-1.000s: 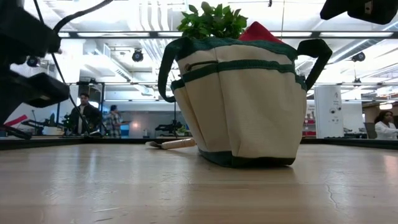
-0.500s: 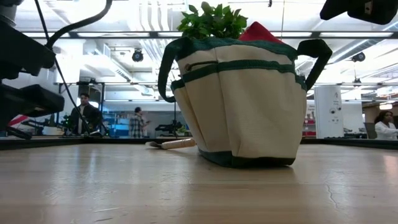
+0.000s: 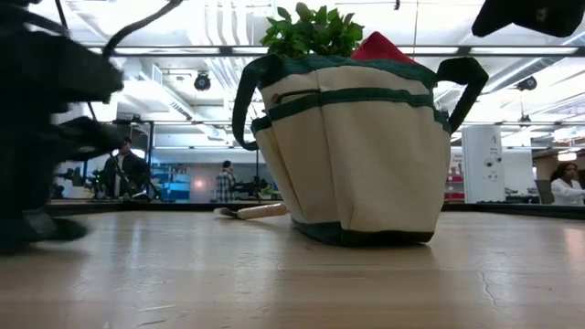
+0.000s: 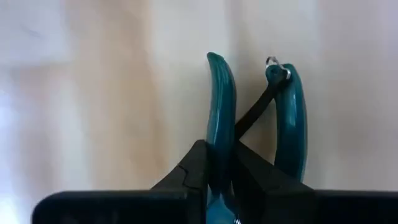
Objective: Pick & Place Garden tools in Gardening bag
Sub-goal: Put the green shear scissors into the gardening bag
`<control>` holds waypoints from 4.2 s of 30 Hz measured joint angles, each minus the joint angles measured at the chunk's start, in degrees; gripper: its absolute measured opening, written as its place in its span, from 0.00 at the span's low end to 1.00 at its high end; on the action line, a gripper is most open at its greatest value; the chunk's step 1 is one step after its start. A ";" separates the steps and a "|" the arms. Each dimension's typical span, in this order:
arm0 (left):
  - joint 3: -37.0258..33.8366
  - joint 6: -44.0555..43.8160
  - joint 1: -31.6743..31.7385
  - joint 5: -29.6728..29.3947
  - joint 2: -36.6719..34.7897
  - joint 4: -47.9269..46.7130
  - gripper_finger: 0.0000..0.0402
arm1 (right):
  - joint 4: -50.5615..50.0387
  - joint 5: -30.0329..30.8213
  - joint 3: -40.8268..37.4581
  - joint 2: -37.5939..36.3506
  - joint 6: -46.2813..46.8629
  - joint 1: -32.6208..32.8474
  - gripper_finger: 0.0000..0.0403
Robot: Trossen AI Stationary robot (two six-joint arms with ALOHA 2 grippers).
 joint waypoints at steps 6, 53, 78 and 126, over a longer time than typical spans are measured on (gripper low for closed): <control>4.27 0.33 0.02 -19.99 -5.43 1.17 0.11 | -6.51 7.26 0.00 -2.81 0.96 0.00 0.02; 9.15 30.96 26.95 54.48 8.45 79.62 0.11 | -17.89 17.30 -0.42 -11.99 4.88 0.00 0.02; 7.36 35.78 19.46 -35.29 -6.95 64.18 0.11 | 27.09 39.75 -0.44 1.59 -27.34 -1.05 0.02; 7.36 42.44 17.20 -46.48 -6.94 64.70 0.11 | 50.70 31.40 20.35 24.01 -51.73 -16.34 0.22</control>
